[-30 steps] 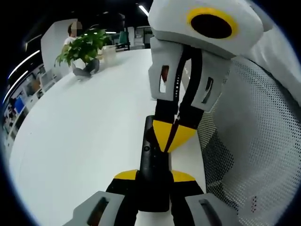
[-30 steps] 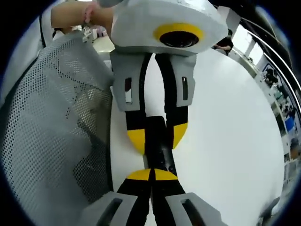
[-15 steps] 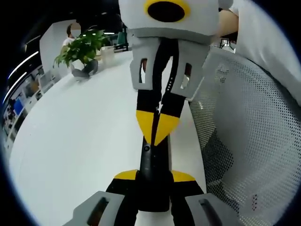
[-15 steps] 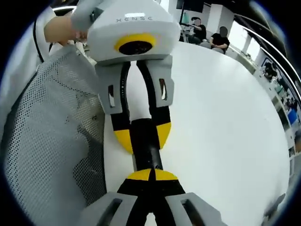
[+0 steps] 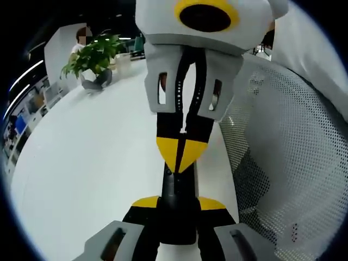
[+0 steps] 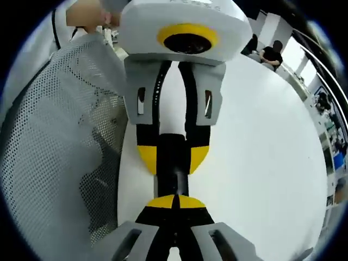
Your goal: Press the specified remote control buttons in sequence, fully releasing each button before pressing the next.
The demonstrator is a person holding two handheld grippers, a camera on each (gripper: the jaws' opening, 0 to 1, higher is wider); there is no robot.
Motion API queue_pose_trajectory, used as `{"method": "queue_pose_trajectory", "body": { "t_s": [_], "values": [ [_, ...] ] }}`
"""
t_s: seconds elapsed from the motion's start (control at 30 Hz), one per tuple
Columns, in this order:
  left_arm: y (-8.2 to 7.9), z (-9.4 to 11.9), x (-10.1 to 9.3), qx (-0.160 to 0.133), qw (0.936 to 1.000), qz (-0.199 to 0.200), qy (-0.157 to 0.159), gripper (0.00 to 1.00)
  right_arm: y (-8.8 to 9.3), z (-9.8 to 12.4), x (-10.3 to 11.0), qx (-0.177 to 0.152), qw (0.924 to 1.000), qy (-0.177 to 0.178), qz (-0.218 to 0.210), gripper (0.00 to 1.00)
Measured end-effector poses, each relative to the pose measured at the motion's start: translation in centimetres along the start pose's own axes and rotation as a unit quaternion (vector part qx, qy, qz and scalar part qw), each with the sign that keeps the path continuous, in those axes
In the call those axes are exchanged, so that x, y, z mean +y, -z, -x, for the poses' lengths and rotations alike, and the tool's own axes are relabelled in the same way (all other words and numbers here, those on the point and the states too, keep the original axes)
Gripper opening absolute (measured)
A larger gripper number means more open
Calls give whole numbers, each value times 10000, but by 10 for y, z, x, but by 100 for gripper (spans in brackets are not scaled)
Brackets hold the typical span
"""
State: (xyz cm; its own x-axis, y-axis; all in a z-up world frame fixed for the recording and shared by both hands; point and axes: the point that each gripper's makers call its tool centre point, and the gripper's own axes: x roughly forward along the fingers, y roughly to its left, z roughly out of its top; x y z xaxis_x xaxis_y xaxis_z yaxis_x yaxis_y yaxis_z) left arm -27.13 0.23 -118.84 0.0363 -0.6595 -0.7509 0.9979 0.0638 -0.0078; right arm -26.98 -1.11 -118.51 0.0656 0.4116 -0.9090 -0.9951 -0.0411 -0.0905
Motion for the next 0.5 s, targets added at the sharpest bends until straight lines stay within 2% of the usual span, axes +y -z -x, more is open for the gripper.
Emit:
{"method": "queue_pose_trajectory", "body": {
  "t_s": [0.07, 0.2, 0.37, 0.5],
  "values": [
    [0, 0, 0, 9, 10000, -11, 6, 24, 1, 1, -1, -50, 9998, -13, -179, 0],
    [0, 0, 0, -1, 10000, -6, 7, 24, 0, 3, -2, -265, 9960, -295, -804, 0],
    [0, 0, 0, -25, 10000, 17, -9, 24, 4, 2, -12, -171, 9969, -207, -737, 0],
    [0, 0, 0, -51, 10000, 28, -14, 24, 1, -2, -10, -170, 9955, -472, -807, 0]
  ]
}}
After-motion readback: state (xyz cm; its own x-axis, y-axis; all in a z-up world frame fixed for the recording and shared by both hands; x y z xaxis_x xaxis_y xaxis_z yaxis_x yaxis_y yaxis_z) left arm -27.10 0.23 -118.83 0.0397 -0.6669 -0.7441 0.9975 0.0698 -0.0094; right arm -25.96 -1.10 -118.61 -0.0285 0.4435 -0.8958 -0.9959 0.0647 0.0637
